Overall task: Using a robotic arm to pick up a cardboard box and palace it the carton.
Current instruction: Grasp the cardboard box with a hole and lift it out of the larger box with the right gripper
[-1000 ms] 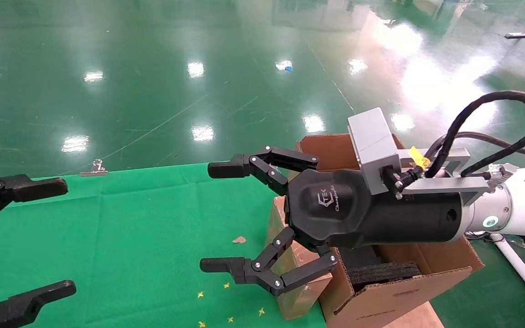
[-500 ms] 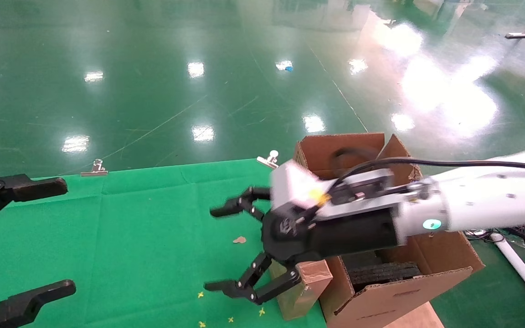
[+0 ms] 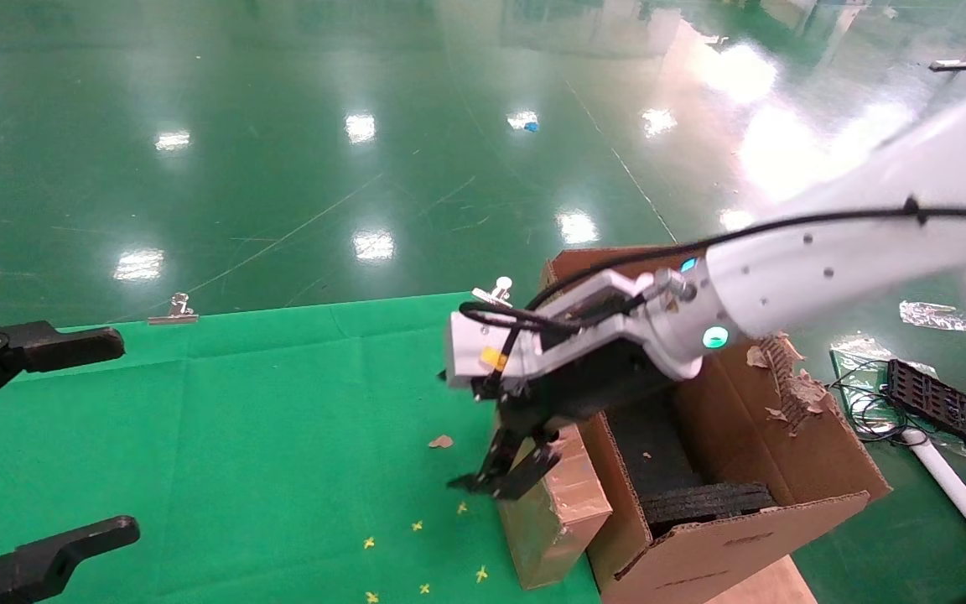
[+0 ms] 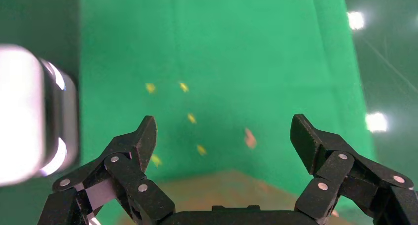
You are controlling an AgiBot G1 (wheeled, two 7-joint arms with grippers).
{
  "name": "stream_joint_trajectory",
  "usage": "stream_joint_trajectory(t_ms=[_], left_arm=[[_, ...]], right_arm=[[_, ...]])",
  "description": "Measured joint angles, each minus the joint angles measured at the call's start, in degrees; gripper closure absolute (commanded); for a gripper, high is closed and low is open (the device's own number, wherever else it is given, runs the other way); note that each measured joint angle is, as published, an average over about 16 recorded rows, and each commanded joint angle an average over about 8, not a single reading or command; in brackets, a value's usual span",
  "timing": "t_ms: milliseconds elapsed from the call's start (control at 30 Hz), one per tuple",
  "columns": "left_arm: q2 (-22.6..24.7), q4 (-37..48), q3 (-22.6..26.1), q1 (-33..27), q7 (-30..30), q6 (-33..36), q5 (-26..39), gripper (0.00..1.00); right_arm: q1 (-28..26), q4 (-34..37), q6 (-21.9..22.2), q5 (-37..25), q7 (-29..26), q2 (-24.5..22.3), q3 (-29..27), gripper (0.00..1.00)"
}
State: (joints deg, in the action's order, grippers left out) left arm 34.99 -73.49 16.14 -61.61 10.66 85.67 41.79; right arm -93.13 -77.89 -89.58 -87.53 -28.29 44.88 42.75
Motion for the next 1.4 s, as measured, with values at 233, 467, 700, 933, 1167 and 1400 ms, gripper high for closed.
stream_joint_trajectory(t_ms=[233, 467, 700, 933, 1167, 1400], left_arm=[[0.0, 0.0, 0.0, 0.0, 0.0, 0.0, 0.0, 0.00], [0.0, 0.0, 0.1, 0.0, 0.0, 0.0, 0.0, 0.00], [0.0, 0.0, 0.1, 0.0, 0.0, 0.0, -0.1, 0.00], [0.0, 0.0, 0.1, 0.0, -0.1, -0.1, -0.1, 0.00], [-0.1, 0.0, 0.1, 0.0, -0.1, -0.1, -0.1, 0.00], [-0.1, 0.0, 0.2, 0.0, -0.1, -0.1, -0.1, 0.00]], right_arm=[[-10.6, 0.1, -1.1, -2.2, -2.3, -0.1, 10.3, 0.00], [-19.0, 0.2, -1.1, -2.5, -6.1, -0.3, 22.3, 0.00], [-24.6, 0.1, -0.6, -1.5, -9.6, 0.0, 32.3, 0.00], [-27.7, 0.0, 0.3, 0.6, -11.4, 1.1, 38.6, 0.00], [-28.9, 0.0, 1.3, 1.9, -13.8, 2.4, 42.2, 0.00], [-29.5, 0.1, 2.2, 1.8, -17.5, 3.4, 44.3, 0.00]])
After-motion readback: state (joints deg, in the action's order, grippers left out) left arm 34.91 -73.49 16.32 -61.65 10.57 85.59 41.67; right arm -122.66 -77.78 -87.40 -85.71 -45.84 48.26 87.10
